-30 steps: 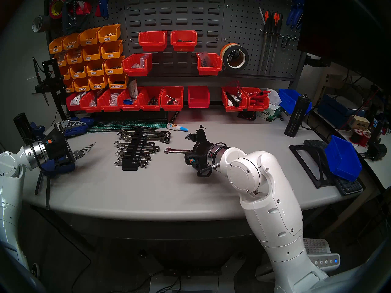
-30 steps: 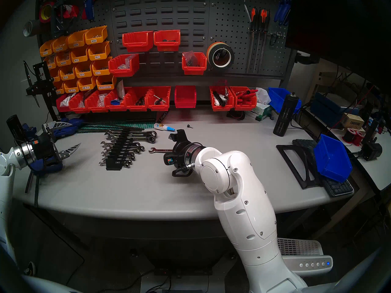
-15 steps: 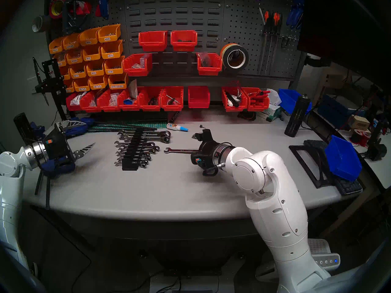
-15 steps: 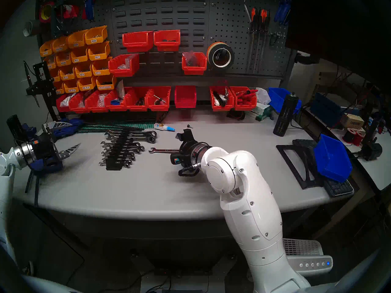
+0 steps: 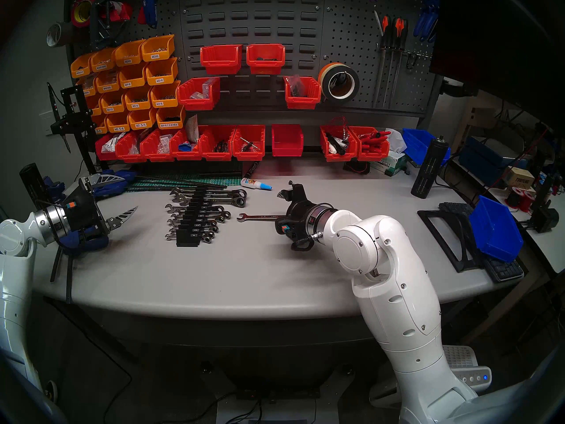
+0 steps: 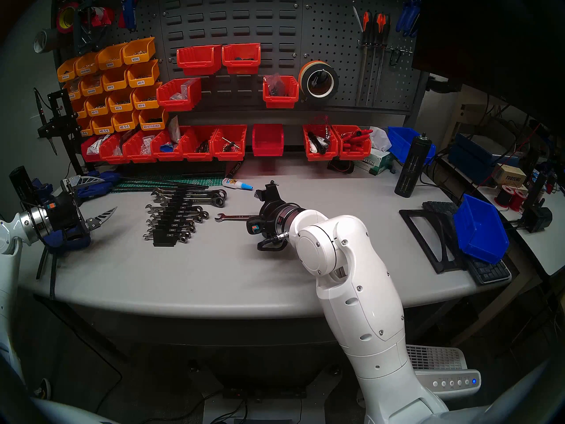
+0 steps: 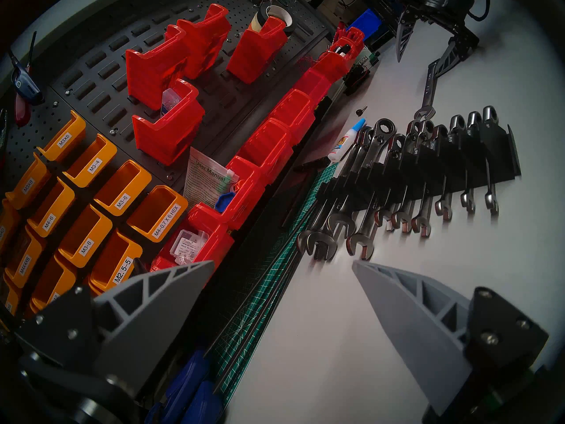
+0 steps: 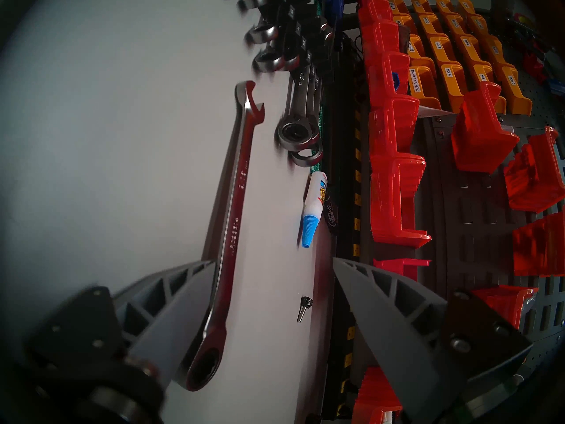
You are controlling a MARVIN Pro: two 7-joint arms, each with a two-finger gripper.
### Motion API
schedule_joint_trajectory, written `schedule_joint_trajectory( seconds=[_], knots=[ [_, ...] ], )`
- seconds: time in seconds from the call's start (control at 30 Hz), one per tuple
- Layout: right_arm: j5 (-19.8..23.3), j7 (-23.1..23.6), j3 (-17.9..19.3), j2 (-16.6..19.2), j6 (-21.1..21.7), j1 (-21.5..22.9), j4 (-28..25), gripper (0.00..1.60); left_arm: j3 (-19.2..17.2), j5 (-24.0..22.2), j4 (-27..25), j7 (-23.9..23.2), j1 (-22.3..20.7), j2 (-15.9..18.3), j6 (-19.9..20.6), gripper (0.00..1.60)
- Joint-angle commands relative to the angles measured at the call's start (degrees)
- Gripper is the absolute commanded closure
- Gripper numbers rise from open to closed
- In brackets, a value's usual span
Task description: Put the wrenches on the table into the correct slot in the case
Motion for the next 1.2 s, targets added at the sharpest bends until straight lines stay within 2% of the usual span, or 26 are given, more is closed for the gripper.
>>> schedule_joint_trajectory(
  seconds=[0.0,0.83,0.9,0.93,0.97,1.0,1.03,1.1,1.17],
  knots=[
    [-0.2,1.9,-0.6,0.4,0.5,-1.5,3.9,0.0,-1.0,-0.7,-0.7,0.3,-1.2,0.7,0.0,0.0],
    [1.5,2.4,-0.3,1.0,0.6,-1.4,4.2,0.0,-1.0,-0.7,-0.7,0.4,-1.2,0.7,0.0,0.0],
    [1.7,2.4,-0.2,1.1,0.6,-1.4,4.3,0.05,-1.0,-0.7,-0.7,0.4,-1.2,0.7,0.0,0.0],
    [1.9,2.5,-0.2,1.2,0.5,-1.3,4.3,0.18,-1.0,-0.7,-0.7,0.4,-1.2,0.7,0.0,0.0],
    [2.1,2.6,-0.3,1.3,0.5,-1.3,4.3,0.21,-1.0,-0.7,-0.7,0.3,-1.2,0.7,0.0,0.0],
    [2.2,2.6,-0.2,1.3,0.4,-1.3,4.3,0.33,-1.0,-0.7,-0.7,0.3,-1.2,0.7,0.0,0.0],
    [2.2,2.6,-0.2,1.3,0.4,-1.3,4.3,0.33,-1.0,-0.7,-0.7,0.3,-1.2,0.7,0.0,0.0],
    [2.5,2.7,-0.3,1.5,0.4,-1.2,4.4,0.48,-1.0,-0.7,-0.7,0.3,-1.2,0.7,0.0,0.0],
    [2.6,2.7,-0.3,1.6,0.4,-1.1,4.4,0.48,-1.0,-0.7,-0.7,0.3,-1.2,0.7,0.0,0.0]
  ],
)
